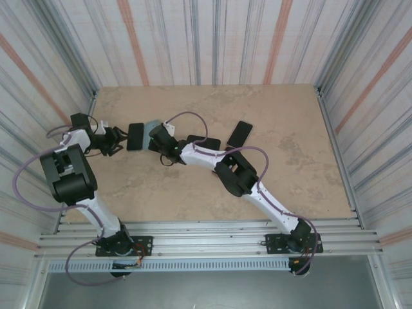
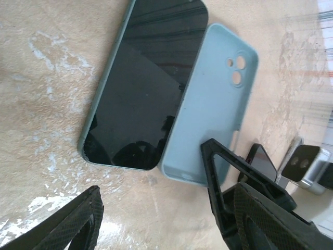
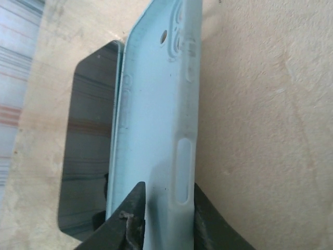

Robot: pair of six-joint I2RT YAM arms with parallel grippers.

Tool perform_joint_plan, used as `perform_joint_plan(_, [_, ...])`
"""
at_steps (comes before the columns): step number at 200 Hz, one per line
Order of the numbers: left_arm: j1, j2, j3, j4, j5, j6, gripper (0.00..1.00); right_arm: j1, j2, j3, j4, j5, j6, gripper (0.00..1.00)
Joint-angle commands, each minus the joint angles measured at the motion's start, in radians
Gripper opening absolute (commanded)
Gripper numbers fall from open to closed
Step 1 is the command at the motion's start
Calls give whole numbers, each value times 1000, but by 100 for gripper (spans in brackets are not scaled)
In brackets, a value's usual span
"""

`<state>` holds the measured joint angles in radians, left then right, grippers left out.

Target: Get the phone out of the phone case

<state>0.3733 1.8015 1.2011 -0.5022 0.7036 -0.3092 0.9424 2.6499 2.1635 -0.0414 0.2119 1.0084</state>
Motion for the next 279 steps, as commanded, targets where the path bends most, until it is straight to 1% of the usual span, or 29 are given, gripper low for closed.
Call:
perform_joint_plan(1, [7,-66,-9,-25,44,21,70,-18,-51,-19,-41,8,-78,31])
perform_joint_plan(17, [6,-89,-16,-25,57,21,70,-23,-101,-53,-38,0,-114,36])
perform_joint_plan(30, [3,-111,-23,-25,60,19,71,-29,-145,-93,-32,-10,-146,42])
perform_joint_plan(52, [-8,-149,-43,-24,61,18,73,-57,-238,-178,-36,-66,-193,55])
perform_joint_plan(73, [-27,-186,-61,-20,72,14,75,-91,-339,-278,-38,-124,-264,62])
perform_joint_plan(88, [-44,-212,-82,-1,88,-3,76,-115,-411,-377,-36,-190,-388,69])
perform_joint_plan(116, [-97,-261,-133,51,116,-54,79,-162,-546,-539,-25,-265,-630,85])
perform_joint_plan(119, [-103,-264,-142,63,122,-64,80,-169,-557,-553,-27,-267,-647,87])
perform_joint_plan(122, [-107,-268,-148,74,131,-77,83,-175,-569,-567,-30,-268,-662,87])
perform_joint_plan(125, [-114,-271,-155,85,138,-89,85,-183,-580,-580,-33,-278,-676,88])
perform_joint_plan(133, [-130,-279,-169,109,151,-117,85,-205,-605,-611,-40,-312,-720,89])
perform_joint_plan(140, [-151,-286,-180,127,150,-133,87,-223,-625,-638,-49,-330,-756,92])
perform_joint_plan(155, [-195,-297,-197,161,143,-167,89,-264,-661,-679,-72,-396,-842,93])
perform_joint_plan(167, [-232,-297,-205,191,145,-200,89,-293,-678,-702,-94,-450,-920,99])
perform_joint_plan(182, [-275,-294,-216,232,142,-238,89,-322,-687,-710,-142,-502,-1033,99])
perform_joint_plan(218, [-368,-269,-222,298,126,-296,89,-368,-665,-708,-231,-547,-1286,99])
perform_joint_plan(246, [-391,-242,-219,322,123,-309,89,-390,-614,-668,-277,-544,-1435,99])
perform_joint_plan(279, [-391,-238,-216,324,126,-309,89,-405,-534,-598,-330,-577,-1538,99])
